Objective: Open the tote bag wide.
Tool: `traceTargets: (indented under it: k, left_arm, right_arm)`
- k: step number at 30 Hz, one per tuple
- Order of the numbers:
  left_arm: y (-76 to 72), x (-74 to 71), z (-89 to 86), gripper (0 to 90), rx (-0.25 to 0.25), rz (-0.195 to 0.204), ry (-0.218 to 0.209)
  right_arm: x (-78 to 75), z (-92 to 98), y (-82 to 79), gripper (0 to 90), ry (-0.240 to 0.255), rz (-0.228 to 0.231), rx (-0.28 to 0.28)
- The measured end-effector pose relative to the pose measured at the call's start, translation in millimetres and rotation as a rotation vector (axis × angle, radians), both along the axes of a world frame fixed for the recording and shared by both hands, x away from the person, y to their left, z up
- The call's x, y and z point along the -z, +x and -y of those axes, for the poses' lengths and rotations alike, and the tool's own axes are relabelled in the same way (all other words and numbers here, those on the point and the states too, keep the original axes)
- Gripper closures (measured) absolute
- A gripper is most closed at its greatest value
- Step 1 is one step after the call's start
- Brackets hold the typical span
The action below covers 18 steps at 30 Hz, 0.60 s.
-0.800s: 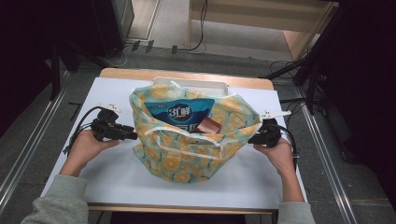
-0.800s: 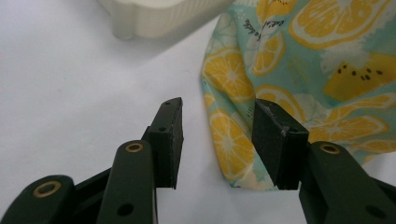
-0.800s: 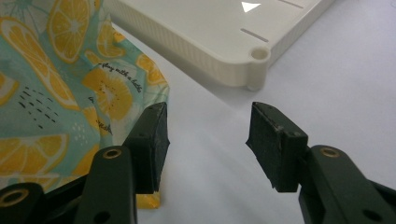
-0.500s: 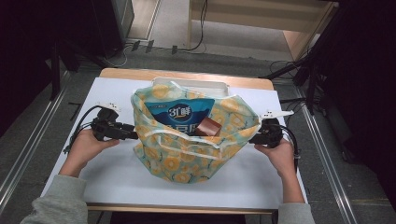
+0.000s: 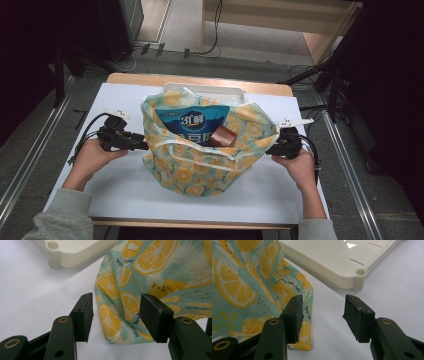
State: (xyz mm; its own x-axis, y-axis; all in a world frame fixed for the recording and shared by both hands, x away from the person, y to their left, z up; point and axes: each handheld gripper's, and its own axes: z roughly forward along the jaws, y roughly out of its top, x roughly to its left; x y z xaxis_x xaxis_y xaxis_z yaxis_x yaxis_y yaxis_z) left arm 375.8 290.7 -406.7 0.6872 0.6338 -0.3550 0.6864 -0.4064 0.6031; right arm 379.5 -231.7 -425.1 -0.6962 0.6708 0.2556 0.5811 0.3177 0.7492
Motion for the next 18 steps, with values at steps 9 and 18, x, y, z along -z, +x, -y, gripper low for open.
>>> traceTargets:
  k: [9,18]
  left_arm:
    - [-1.3,-3.1,2.4,44.2,0.014,0.000,-0.009]
    - [-1.9,-5.3,3.7,43.7,0.020,-0.003,-0.007]
  right_arm:
    - [0.5,-1.5,1.7,50.7,0.002,-0.013,-0.010]
    - [-0.3,-3.2,1.6,50.6,-0.006,-0.015,-0.018]
